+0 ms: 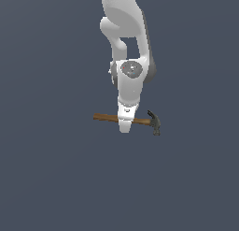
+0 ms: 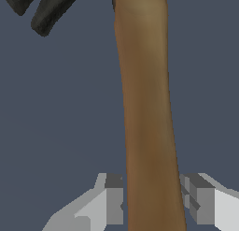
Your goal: Pick up the object and move it to a goal position.
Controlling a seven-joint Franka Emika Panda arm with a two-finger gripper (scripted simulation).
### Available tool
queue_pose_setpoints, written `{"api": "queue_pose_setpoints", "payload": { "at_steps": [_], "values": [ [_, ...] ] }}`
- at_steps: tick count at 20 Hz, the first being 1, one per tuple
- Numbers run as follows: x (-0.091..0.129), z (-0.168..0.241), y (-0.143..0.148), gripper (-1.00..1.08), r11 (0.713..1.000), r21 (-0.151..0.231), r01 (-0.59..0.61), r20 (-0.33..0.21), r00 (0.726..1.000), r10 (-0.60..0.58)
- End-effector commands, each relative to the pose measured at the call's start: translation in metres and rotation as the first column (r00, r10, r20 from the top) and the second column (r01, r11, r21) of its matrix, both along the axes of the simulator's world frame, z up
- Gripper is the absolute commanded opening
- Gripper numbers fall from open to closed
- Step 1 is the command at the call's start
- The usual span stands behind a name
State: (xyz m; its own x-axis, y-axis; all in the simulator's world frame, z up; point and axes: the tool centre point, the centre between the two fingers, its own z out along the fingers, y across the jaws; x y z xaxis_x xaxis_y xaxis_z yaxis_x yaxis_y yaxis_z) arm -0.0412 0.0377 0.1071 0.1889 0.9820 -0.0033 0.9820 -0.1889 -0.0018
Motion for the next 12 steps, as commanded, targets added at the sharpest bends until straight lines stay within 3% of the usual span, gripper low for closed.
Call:
{"api": "queue_pose_setpoints", "payload": {
  "at_steps": [1,12],
  "values": [
    [-0.015,0.014,0.003,-1.0,1.0,-0.001,0.0,0.003,1.0,0.0],
    [-0.066,0.054,0.013,-1.0,1.0,0.0,0.0,0.002,1.0,0.0]
  ]
}}
